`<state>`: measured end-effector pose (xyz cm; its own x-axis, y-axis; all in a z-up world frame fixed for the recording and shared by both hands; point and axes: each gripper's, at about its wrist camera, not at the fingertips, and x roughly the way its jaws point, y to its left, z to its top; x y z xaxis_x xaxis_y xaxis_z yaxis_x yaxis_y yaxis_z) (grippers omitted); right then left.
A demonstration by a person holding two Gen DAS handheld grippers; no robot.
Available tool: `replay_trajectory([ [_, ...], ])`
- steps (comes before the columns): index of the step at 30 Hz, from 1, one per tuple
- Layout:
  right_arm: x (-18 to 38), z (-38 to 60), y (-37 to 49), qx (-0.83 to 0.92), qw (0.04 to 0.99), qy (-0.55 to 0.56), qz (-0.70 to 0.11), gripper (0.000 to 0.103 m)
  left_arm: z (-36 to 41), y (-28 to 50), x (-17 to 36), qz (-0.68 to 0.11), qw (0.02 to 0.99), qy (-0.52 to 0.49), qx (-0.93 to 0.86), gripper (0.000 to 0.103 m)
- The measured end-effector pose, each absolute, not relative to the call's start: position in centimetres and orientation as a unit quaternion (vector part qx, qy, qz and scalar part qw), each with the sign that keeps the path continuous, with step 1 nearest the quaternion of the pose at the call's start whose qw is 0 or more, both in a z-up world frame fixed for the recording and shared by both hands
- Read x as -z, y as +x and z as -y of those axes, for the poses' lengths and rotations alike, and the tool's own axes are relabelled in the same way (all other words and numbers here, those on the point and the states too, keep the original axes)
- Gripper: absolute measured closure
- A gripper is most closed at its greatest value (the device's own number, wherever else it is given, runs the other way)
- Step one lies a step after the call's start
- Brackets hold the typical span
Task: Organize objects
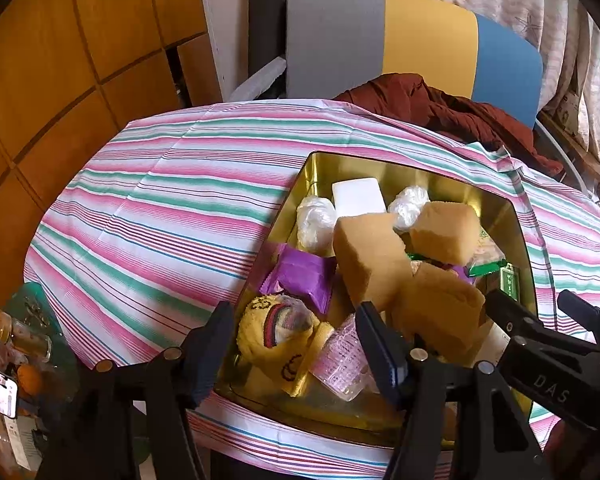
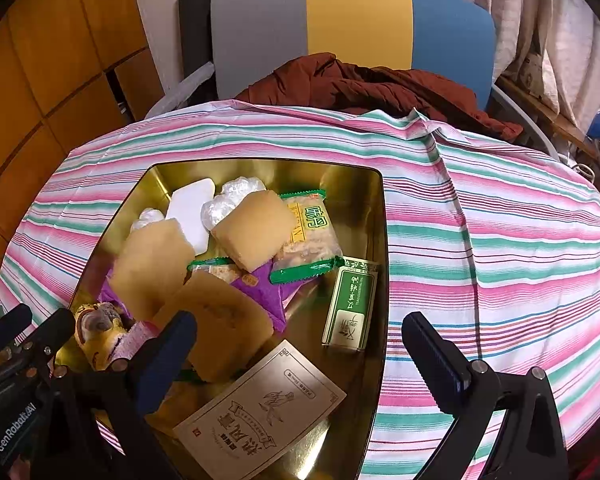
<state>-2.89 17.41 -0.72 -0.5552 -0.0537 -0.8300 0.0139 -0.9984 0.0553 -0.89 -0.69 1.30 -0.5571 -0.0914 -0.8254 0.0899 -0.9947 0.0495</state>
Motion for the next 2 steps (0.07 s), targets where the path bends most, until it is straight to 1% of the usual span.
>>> replay_trajectory([
  [2, 0.74, -17.42, -2.91, 0.881, 0.019, 0.472, 0.021, 0.0, 0.72, -0.9, -1.29, 0.001, 0.053, 0.467, 0.882, 0.04],
])
